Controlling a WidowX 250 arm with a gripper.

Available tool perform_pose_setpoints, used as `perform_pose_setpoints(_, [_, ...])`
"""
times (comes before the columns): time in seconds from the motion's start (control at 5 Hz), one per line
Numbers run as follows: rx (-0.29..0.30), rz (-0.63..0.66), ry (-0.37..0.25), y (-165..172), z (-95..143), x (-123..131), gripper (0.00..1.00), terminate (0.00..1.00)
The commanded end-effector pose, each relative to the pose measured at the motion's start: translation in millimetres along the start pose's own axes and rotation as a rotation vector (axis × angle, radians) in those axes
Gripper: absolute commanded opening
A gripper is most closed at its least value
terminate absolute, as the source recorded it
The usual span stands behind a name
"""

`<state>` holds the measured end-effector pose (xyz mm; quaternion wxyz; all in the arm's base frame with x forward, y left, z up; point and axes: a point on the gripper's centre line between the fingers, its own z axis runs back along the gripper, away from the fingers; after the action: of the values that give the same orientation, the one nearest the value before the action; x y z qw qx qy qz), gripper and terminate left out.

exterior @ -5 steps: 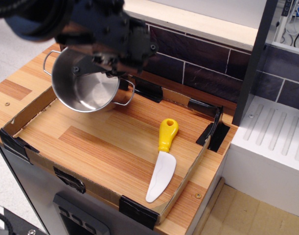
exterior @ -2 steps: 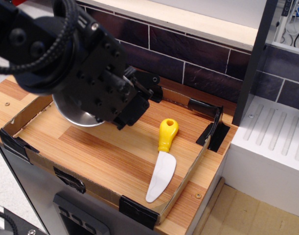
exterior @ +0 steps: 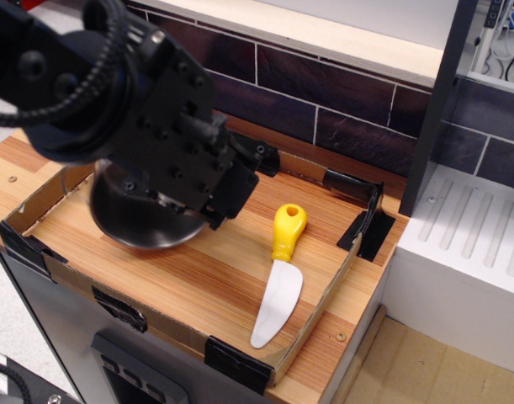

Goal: Topple metal pot

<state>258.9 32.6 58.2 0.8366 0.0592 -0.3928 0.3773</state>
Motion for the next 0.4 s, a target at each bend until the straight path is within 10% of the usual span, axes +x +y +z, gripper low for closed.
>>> perform_pose_setpoints(0.0, [0.017, 0.098, 0.137, 5.1, 13.8, 15.5, 1.0, 0.0])
perform_pose_setpoints(0.2, [0.095, 0.153, 0.372, 5.7, 24.3, 25.9, 1.0, 0.0])
